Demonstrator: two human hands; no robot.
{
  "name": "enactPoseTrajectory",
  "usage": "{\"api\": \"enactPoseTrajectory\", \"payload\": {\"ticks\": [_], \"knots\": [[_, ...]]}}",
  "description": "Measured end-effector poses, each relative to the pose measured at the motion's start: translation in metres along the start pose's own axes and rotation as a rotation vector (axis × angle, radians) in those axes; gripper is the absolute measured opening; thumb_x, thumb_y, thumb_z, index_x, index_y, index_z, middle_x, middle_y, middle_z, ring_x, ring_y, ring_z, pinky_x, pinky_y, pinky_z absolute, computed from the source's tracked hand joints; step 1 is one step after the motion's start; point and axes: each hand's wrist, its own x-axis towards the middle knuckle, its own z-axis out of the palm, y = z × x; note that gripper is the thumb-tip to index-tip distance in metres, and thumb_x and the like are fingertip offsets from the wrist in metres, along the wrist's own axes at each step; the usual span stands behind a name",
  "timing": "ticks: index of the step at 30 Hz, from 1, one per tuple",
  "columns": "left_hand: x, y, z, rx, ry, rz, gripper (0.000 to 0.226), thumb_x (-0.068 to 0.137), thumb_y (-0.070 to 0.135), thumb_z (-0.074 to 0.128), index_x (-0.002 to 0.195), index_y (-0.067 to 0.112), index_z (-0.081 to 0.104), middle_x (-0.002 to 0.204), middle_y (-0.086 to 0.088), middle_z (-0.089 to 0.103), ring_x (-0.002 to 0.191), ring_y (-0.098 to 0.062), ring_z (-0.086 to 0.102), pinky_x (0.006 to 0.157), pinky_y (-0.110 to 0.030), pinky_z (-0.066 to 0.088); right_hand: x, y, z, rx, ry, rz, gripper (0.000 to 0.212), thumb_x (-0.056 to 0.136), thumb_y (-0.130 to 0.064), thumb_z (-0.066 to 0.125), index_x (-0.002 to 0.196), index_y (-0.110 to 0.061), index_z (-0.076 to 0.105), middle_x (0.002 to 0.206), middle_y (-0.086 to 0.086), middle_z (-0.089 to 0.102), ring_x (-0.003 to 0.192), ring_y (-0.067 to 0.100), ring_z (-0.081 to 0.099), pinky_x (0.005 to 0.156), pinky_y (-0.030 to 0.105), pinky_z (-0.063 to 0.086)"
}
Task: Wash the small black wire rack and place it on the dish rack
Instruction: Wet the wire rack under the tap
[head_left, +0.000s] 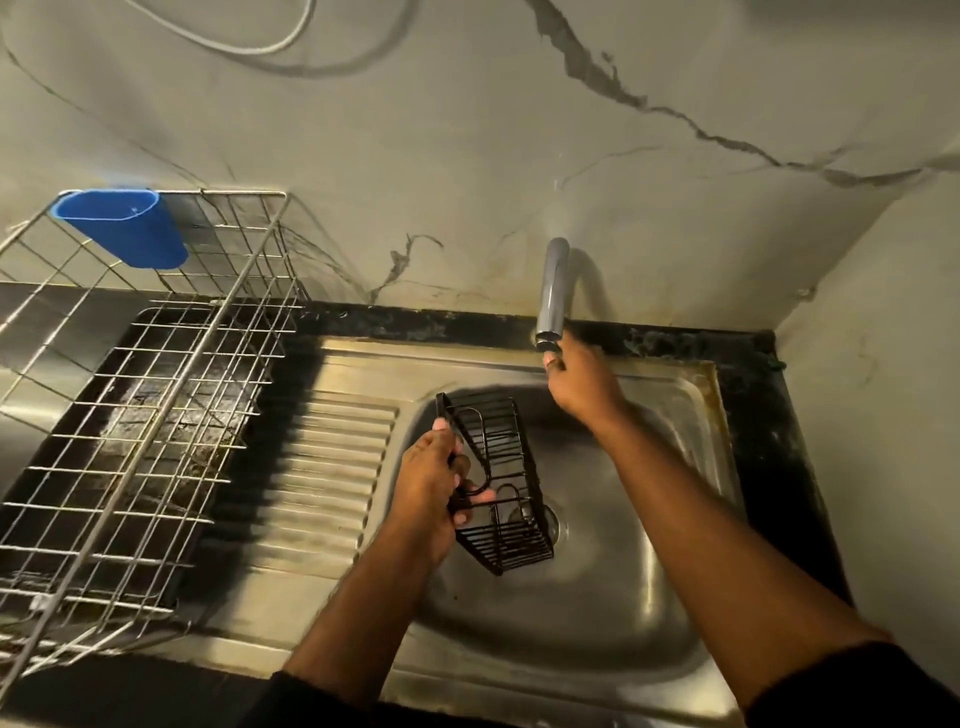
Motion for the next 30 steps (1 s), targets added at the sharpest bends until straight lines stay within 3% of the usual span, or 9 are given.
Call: {"api": "enactPoseTrajectory", "payload": {"ticks": [3,8,10,13,18,21,25,28,30], "knots": [[0.016,0.003,0.004,0.024,-0.003,-0.017,0.041,0.109,0.047,0.034,0.087,0.018,0.053,0.052,0.008,0.047,0.056,-0.021,0.063,0.032,-0.018,0.027,0.021,0.001,0.014,-0.024,0.018,0.026,0.037,0.103,-0.017,0.049,0.138,-0.005,0.055,0.130,0.022,0.060,0.113,0.035,0.060,0.082,0.028,0.044],[0.037,0.004,0.013,0.023,-0.025,-0.057,0.041,0.110,0.045,0.033,0.085,0.018,0.052,0.053,0.007,0.049,0.059,-0.023,0.062,0.031,-0.016,0.026,0.032,-0.001,0.023,-0.039,-0.234,-0.098,0.052,0.105,-0.020,0.046,0.155,-0.035,0.037,0.162,0.012,0.028,0.145,0.034,0.034,0.117,0.048,0.034],[0.045,0.002,0.016,0.014,-0.036,-0.071,0.040,0.109,0.046,0.035,0.088,0.017,0.052,0.051,0.008,0.048,0.058,-0.022,0.059,0.031,-0.017,0.027,0.034,-0.003,0.017,0.083,-0.222,-0.104,0.047,0.104,-0.023,0.050,0.151,-0.032,0.045,0.159,0.011,0.037,0.144,0.030,0.038,0.117,0.047,0.035],[0.060,-0.001,0.021,0.002,-0.062,-0.090,0.041,0.108,0.049,0.035,0.088,0.018,0.052,0.052,0.006,0.044,0.062,-0.025,0.052,0.030,-0.017,0.026,0.016,-0.016,0.003,0.627,-0.088,0.136,0.029,0.102,-0.022,0.056,0.128,-0.014,0.066,0.125,0.009,0.070,0.115,0.017,0.063,0.096,0.034,0.051],[0.068,-0.001,0.040,0.011,-0.138,-0.068,0.038,0.108,0.046,0.039,0.097,0.017,0.060,0.053,0.006,0.042,0.056,-0.022,0.053,0.029,-0.016,0.028,-0.016,-0.024,-0.007,1.217,-0.203,0.407,0.020,0.102,-0.016,0.049,0.106,-0.012,0.069,0.082,0.001,0.075,0.075,0.010,0.065,0.063,0.020,0.050],[0.066,0.000,0.053,0.012,-0.204,-0.038,0.027,0.110,0.038,0.042,0.107,0.017,0.060,0.052,0.005,0.044,0.051,-0.016,0.054,0.029,-0.016,0.032,-0.026,-0.024,-0.017,1.104,-0.283,0.368,0.025,0.106,-0.019,0.045,0.105,-0.012,0.069,0.086,0.000,0.075,0.073,0.009,0.067,0.060,0.019,0.052],[0.068,0.000,0.064,-0.010,-0.289,-0.002,0.022,0.109,0.029,0.046,0.116,0.015,0.061,0.051,0.008,0.046,0.037,-0.005,0.050,0.033,-0.018,0.036,-0.030,-0.014,-0.034,0.941,-0.152,0.308,0.021,0.105,-0.014,0.051,0.103,-0.011,0.071,0.094,0.006,0.075,0.085,0.015,0.070,0.072,0.022,0.056],[0.075,0.000,0.071,-0.015,-0.310,-0.004,0.012,0.106,0.029,0.053,0.107,0.019,0.060,0.052,0.007,0.043,0.046,-0.009,0.047,0.048,-0.026,0.040,-0.037,-0.012,-0.046,0.863,-0.188,0.207,0.016,0.101,-0.010,0.057,0.103,-0.010,0.073,0.098,0.010,0.077,0.089,0.016,0.073,0.077,0.024,0.059],[0.077,0.002,0.074,-0.049,-0.320,-0.023,0.011,0.105,0.029,0.056,0.104,0.020,0.063,0.053,0.004,0.043,0.047,-0.012,0.050,0.041,-0.023,0.042,-0.041,-0.011,-0.050,0.785,-0.064,0.166,0.015,0.099,-0.007,0.060,0.101,-0.013,0.073,0.100,0.009,0.077,0.089,0.013,0.074,0.083,0.026,0.060]]}}
